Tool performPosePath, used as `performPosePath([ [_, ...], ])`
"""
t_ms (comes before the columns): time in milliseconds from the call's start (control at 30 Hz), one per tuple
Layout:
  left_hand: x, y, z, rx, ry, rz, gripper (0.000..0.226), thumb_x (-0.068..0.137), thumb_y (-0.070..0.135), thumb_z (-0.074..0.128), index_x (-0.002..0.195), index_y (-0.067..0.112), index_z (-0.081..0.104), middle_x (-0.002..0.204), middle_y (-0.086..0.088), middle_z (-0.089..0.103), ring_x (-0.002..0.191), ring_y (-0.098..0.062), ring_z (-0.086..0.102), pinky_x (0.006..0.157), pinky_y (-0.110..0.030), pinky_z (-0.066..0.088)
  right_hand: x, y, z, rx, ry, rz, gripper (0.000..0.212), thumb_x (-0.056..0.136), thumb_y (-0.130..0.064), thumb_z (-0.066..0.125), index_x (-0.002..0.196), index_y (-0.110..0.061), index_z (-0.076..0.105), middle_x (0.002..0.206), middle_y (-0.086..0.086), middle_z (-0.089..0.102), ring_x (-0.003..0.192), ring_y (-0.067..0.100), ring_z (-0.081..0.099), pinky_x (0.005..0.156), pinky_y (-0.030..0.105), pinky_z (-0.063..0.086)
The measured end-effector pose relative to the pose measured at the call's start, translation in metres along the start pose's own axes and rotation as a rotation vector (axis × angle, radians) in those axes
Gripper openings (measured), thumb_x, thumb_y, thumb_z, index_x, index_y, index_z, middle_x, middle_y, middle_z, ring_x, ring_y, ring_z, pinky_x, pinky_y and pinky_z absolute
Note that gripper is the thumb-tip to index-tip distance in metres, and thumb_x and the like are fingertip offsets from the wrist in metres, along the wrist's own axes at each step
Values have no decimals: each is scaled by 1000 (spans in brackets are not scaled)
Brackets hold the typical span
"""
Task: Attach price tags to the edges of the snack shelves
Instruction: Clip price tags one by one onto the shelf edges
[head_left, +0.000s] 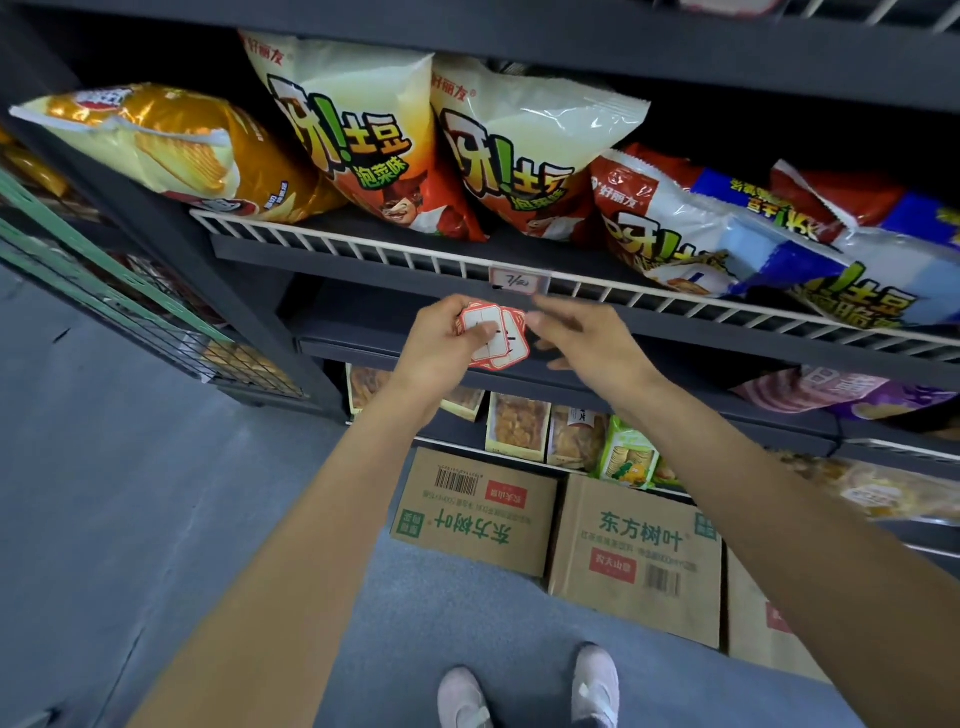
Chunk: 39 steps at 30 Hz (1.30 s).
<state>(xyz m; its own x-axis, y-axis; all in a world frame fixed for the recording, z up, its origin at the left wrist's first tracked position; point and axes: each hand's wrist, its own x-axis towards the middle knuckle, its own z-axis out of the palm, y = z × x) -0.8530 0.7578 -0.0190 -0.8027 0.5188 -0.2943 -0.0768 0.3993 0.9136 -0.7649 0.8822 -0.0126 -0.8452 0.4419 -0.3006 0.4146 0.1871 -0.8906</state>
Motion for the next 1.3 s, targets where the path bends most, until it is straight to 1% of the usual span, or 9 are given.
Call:
performPosePath([
  [100, -12, 9, 16, 6, -53, 29, 20, 92, 7, 54, 111, 6, 58, 104, -8, 63, 98, -21, 62, 84, -29, 52, -17, 0, -14, 107, 39, -53, 20, 94, -15, 53, 109, -13, 67, 94, 0, 69, 83, 8, 62, 65, 13, 49],
  [200, -25, 20, 39, 147, -94, 128, 21, 92, 9, 54, 113, 6, 56, 105, -6, 61, 94, -16, 58, 78, -22, 48, -38, 11, -35, 112, 130, -89, 14, 90, -9, 58, 92, -15, 70, 85, -2, 69, 76, 6, 61, 60, 11, 48],
  [300, -40, 33, 72, 292, -133, 177, 27, 91, 12, 56, 118, 8, 54, 114, -8, 60, 102, -19, 59, 86, -29, 49, -66, 27, -65, 160, 156, -53, 18, 88, -9, 61, 79, -23, 69, 77, -6, 70, 73, 5, 63, 60, 15, 49],
  [400, -60, 48, 115, 379, -180, 207, 27, 91, 17, 57, 117, 10, 56, 116, -10, 60, 105, -22, 59, 90, -35, 49, -100, 43, -105, 210, 183, -19, 12, 88, -9, 61, 82, -16, 69, 74, -3, 69, 65, 0, 62, 52, 11, 44],
  [600, -114, 69, 216, 371, -175, 273, 20, 90, 14, 57, 109, 5, 60, 106, -12, 64, 97, -25, 61, 79, -34, 47, -161, 84, -193, 248, 211, 30, 14, 83, -8, 67, 72, -16, 64, 58, -5, 64, 52, 0, 55, 41, 9, 33],
  [967, -166, 82, 335, 310, -158, 299, 16, 92, 16, 54, 101, 4, 60, 96, -6, 64, 87, -20, 59, 65, -25, 38, -217, 141, -290, 299, 350, 74, 26, 73, -3, 76, 76, -16, 54, 55, -5, 58, 48, 4, 54, 49, 18, 39],
  [1133, -175, 86, 380, 267, -161, 287, 19, 92, 18, 55, 106, 6, 62, 101, -9, 66, 90, -20, 60, 67, -25, 39, -234, 158, -325, 239, 391, 27, 22, 74, -7, 76, 87, -18, 65, 68, 12, 63, 58, 12, 58, 56, 19, 48],
  [1233, -174, 97, 419, 264, -153, 313, 16, 92, 18, 55, 100, 6, 61, 95, -5, 64, 84, -17, 58, 60, -16, 38, -242, 178, -360, 241, 431, -13, 16, 81, -6, 69, 94, -16, 72, 59, -6, 65, 50, -2, 53, 49, 11, 42],
  [1300, -174, 109, 449, 271, -141, 332, 7, 93, 17, 54, 91, 11, 56, 89, -1, 59, 80, -13, 53, 55, -11, 36, -245, 193, -392, 268, 480, 0, 11, 84, -6, 66, 89, -14, 72, 60, -7, 64, 49, -2, 51, 49, 12, 42],
])
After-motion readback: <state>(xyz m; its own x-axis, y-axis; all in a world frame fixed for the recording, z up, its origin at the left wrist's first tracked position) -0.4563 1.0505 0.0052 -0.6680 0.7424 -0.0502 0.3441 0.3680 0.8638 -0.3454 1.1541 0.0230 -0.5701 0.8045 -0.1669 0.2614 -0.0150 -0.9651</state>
